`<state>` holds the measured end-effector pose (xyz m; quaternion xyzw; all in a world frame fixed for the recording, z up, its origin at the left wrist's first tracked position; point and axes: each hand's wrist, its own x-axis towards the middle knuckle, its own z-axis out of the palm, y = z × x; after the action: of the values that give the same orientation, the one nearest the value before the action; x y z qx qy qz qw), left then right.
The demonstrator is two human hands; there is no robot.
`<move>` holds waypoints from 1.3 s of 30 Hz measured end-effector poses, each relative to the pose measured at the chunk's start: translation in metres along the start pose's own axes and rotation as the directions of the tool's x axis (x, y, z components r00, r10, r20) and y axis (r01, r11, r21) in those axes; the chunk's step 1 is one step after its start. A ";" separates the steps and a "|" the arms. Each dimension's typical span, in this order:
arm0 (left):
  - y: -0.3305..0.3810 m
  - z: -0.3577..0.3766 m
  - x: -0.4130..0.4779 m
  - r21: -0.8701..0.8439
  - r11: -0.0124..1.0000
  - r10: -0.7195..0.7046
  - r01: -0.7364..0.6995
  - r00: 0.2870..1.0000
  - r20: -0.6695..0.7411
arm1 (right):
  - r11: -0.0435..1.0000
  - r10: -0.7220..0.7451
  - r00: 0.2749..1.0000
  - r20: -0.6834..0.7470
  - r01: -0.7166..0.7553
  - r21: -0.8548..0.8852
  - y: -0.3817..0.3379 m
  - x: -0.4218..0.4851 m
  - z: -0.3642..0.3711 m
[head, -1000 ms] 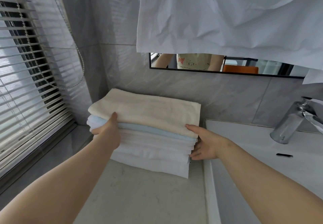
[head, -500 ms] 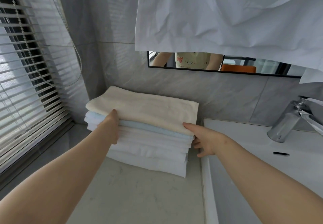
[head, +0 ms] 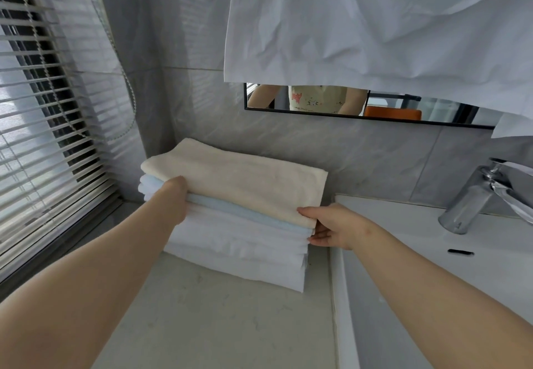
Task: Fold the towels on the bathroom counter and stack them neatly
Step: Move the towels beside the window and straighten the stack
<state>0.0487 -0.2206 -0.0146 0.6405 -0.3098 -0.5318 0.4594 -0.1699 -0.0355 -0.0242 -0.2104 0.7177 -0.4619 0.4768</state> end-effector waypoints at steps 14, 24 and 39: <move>-0.018 0.002 -0.006 -0.018 0.990 -0.139 0.141 0.987 0.074 | 0.999 0.024 0.999 0.042 -0.023 -0.031 0.000 -0.009 -0.003; -0.033 0.007 -0.024 -0.024 0.975 -0.216 0.219 0.972 0.092 | 0.978 0.127 0.977 0.173 -0.152 0.140 0.012 -0.012 -0.002; -0.029 0.006 -0.043 -0.023 0.943 -0.314 0.331 0.912 0.264 | 0.948 0.097 0.985 0.141 -0.135 0.288 0.007 -0.006 0.004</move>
<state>0.0301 -0.1727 -0.0242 0.5929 -0.2384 -0.6886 0.3427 -0.1626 -0.0293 -0.0272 -0.1224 0.6201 -0.5212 0.5734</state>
